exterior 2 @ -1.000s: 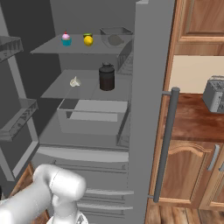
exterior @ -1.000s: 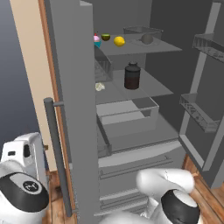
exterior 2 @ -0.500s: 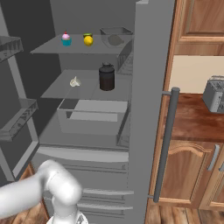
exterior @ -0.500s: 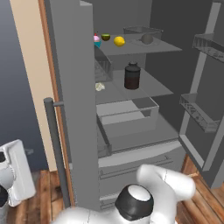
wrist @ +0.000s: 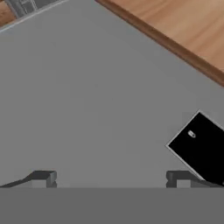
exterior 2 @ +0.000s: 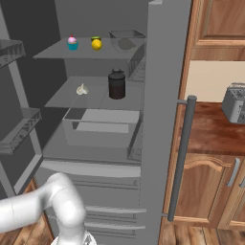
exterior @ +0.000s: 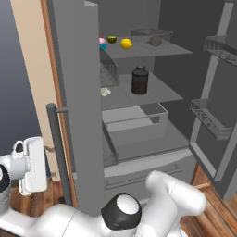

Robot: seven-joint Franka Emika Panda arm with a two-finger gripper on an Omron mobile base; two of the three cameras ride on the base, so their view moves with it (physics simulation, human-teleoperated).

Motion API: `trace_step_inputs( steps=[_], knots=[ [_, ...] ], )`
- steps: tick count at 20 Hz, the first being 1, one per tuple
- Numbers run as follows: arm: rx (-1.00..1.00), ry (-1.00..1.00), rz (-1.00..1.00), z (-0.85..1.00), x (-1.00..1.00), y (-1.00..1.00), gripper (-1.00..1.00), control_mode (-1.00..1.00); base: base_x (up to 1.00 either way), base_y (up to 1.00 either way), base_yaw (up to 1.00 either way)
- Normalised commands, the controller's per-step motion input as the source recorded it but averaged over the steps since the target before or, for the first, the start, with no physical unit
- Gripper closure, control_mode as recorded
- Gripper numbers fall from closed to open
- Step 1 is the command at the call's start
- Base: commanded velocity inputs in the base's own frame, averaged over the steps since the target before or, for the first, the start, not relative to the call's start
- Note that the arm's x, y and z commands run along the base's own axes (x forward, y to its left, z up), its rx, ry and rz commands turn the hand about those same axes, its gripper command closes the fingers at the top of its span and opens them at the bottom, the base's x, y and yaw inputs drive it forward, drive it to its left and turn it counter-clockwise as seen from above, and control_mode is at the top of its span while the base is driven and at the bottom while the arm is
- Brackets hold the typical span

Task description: Place the tupperware on the top shelf of the fridge. Make space for the tupperware among the existing items by rearranging them on the shelves if needed. Close the fridge door when finished.

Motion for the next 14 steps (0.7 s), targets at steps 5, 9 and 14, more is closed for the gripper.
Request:
trace_step_inputs(
  steps=[5, 9, 14],
  knots=[
    [-0.05, 0.02, -0.27, -0.14, -0.15, -0.94, -1.00, -1.00, 0.00, 0.00, 0.00],
    [-0.01, 0.00, -0.19, -0.03, 0.00, -1.00, -1.00, -1.00, 0.00, 0.00, 0.00],
    [0.00, 0.00, -0.04, 0.00, 0.00, -0.94, -1.00, -1.00, 0.00, 0.00, 0.00]
  ],
)
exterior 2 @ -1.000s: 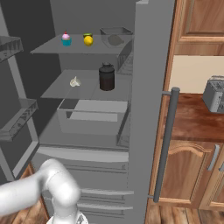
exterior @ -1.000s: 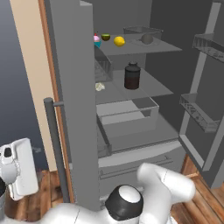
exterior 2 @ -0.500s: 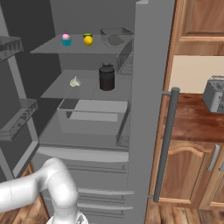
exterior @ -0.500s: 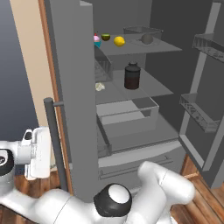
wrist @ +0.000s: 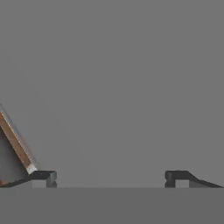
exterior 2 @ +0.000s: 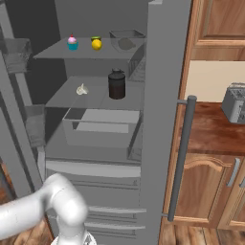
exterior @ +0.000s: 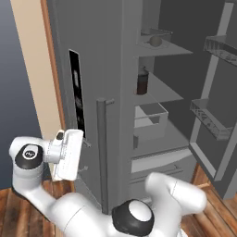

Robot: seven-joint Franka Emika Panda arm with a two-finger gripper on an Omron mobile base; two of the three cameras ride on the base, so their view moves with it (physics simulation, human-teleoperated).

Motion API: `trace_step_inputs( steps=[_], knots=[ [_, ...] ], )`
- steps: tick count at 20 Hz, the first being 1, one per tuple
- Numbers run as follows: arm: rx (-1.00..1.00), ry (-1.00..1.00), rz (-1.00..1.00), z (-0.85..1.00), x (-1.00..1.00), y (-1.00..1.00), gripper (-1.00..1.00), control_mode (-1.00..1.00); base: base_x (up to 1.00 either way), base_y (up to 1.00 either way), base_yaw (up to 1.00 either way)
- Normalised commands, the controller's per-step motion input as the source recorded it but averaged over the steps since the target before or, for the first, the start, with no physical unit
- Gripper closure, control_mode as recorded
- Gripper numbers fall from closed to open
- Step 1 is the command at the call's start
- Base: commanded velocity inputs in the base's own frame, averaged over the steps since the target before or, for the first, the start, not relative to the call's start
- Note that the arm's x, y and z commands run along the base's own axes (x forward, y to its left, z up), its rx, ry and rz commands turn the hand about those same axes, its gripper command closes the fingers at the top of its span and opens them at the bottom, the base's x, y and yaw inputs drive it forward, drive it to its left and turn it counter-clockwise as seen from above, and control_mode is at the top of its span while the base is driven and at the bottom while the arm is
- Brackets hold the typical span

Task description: Place the tupperware on the top shelf of the fridge. Make space for the tupperware among the existing items by rearranging them on the shelves if needed. Close the fridge door when finished.

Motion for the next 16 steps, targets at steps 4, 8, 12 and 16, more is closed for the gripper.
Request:
trace_step_inputs(
  steps=[4, 8, 12, 16],
  knots=[
    [0.00, -0.02, 0.00, 0.00, 0.00, -0.63, -1.00, -1.00, 0.00, 0.00, 0.00],
    [0.00, -0.08, 0.00, 0.08, 0.18, -0.51, -1.00, -1.00, 0.00, 0.00, 0.00],
    [0.00, -0.06, 0.04, 0.24, 0.64, -0.40, -1.00, -1.00, 0.00, 0.00, 0.00],
    [0.00, -0.09, 0.17, 0.23, 0.73, -0.31, -1.00, -1.00, 0.00, 0.00, 0.00]
  ],
)
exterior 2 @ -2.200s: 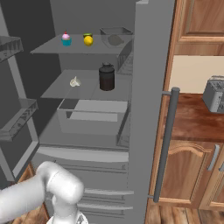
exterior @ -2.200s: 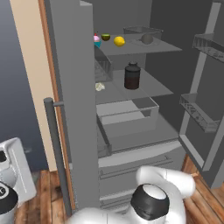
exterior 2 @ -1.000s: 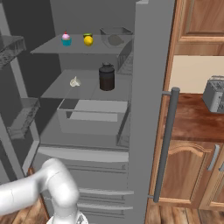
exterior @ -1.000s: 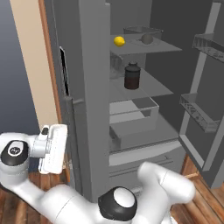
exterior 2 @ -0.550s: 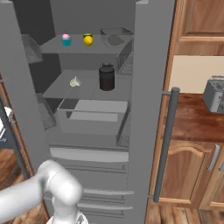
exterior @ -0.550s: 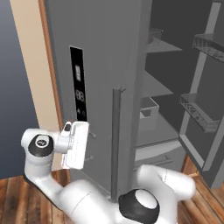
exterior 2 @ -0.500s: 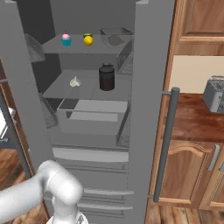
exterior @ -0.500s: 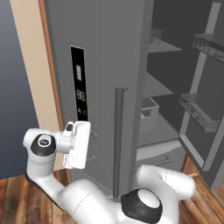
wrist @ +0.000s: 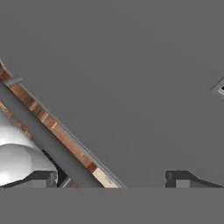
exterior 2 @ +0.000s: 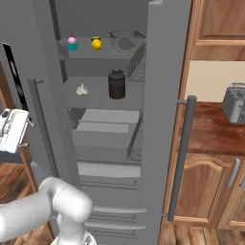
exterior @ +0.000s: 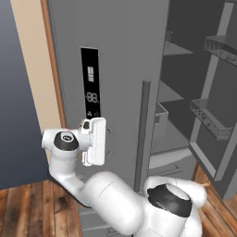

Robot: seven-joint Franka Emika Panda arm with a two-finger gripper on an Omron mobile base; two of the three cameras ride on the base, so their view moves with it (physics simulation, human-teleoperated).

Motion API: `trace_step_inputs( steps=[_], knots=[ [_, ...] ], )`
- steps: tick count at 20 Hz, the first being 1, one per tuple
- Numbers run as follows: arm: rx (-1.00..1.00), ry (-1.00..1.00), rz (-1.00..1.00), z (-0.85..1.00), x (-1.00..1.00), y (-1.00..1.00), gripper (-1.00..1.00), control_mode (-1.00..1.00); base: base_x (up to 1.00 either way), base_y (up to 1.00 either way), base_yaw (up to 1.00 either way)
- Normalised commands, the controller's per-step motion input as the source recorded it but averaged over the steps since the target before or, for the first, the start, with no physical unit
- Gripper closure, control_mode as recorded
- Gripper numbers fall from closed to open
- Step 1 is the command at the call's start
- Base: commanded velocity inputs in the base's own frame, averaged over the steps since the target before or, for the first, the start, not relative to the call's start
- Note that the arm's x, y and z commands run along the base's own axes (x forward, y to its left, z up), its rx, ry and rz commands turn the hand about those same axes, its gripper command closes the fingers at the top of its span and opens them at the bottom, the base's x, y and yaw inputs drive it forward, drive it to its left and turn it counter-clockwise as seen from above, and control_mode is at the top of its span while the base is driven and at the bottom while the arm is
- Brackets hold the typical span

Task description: Place the tupperware on the top shelf of the fridge. Make space for the tupperware among the existing items by rearranging them on the shelves if needed. Close the fridge door when finished.

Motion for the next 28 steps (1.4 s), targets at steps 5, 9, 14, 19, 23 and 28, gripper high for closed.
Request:
trace_step_inputs(
  steps=[5, 9, 14, 19, 23, 28],
  knots=[
    [0.00, -0.14, 0.34, 0.01, 0.83, -0.44, -1.00, -1.00, 0.00, 0.00, 0.00],
    [0.04, -0.24, 0.41, 0.00, 0.65, -0.63, -1.00, -1.00, 0.00, 0.00, 0.00],
    [0.07, -0.26, 0.47, 0.00, 0.67, -0.65, -1.00, -1.00, 0.00, 0.00, 0.00],
    [0.04, -0.19, 0.47, 0.09, 0.43, -0.31, -1.00, -1.00, 0.00, 0.00, 0.00],
    [0.02, -0.01, 0.38, 0.63, 0.00, 0.04, -1.00, -1.00, 0.00, 0.00, 0.00],
    [0.00, 0.01, 0.20, 0.98, -0.88, 0.49, -1.00, -1.00, 0.00, 0.00, 0.00]
  ],
)
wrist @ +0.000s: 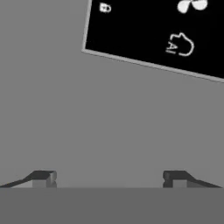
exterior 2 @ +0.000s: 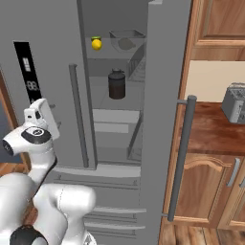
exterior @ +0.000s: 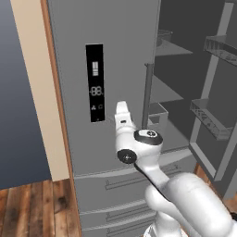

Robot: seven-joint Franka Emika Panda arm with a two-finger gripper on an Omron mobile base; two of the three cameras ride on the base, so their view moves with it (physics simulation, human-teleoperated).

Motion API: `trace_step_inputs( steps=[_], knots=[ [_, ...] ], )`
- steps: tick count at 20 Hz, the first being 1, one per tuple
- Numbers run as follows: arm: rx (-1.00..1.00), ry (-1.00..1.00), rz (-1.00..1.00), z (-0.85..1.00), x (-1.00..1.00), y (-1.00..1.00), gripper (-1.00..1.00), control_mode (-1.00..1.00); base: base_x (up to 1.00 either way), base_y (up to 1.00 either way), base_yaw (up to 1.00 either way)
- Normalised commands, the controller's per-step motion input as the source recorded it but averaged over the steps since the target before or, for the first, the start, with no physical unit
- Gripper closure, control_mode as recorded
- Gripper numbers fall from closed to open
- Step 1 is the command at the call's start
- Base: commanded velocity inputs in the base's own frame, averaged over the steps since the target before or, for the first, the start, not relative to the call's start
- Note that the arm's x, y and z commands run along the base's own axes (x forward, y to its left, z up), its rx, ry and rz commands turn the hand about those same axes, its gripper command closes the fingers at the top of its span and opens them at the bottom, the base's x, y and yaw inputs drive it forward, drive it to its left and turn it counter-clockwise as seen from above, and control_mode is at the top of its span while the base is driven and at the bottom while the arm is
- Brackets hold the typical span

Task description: Place the tupperware on the top shelf of the fridge. Make space for the tupperware among the existing items by rearranging them on the shelves if needed. Close the fridge door when finished.

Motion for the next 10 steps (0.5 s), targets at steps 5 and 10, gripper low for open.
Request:
trace_step_inputs(
  steps=[5, 10],
  knots=[
    [0.11, 0.23, 0.08, 0.98, -0.85, 0.34, -1.00, -1.00, 0.00, 0.00, 0.00],
    [0.34, 0.37, -0.05, 1.00, -0.53, 0.00, -1.00, -1.00, 0.00, 0.00, 0.00]
  ],
)
